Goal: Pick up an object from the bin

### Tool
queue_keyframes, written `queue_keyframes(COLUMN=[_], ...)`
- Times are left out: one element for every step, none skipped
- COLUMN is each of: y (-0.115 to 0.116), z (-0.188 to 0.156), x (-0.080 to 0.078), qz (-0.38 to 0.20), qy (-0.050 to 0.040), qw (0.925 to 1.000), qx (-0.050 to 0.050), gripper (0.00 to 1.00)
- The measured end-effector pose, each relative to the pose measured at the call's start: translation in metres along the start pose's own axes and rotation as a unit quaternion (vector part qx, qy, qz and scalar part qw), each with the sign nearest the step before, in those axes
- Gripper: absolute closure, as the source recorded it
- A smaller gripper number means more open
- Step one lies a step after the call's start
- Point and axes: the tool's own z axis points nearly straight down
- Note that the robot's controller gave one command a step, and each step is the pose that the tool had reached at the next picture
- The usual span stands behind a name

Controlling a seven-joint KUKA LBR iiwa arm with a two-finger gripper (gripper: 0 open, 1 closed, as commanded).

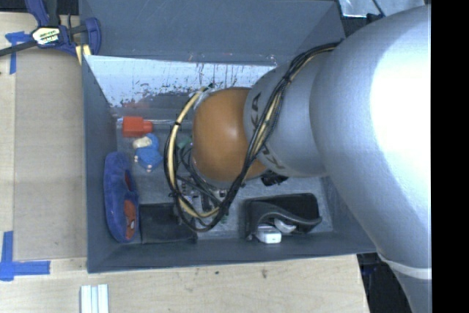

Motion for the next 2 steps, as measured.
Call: queue_keyframes(y=[-0.0003,-0.0005], z=[-0.0324,-0.04], x=[-0.0014,-0.0025], qz=[0.001,0.002], qy=[-0.0009,-0.0005], qw=[1.0,1.0], qx=[-0.001,0.0], gripper=[1.0,1.0])
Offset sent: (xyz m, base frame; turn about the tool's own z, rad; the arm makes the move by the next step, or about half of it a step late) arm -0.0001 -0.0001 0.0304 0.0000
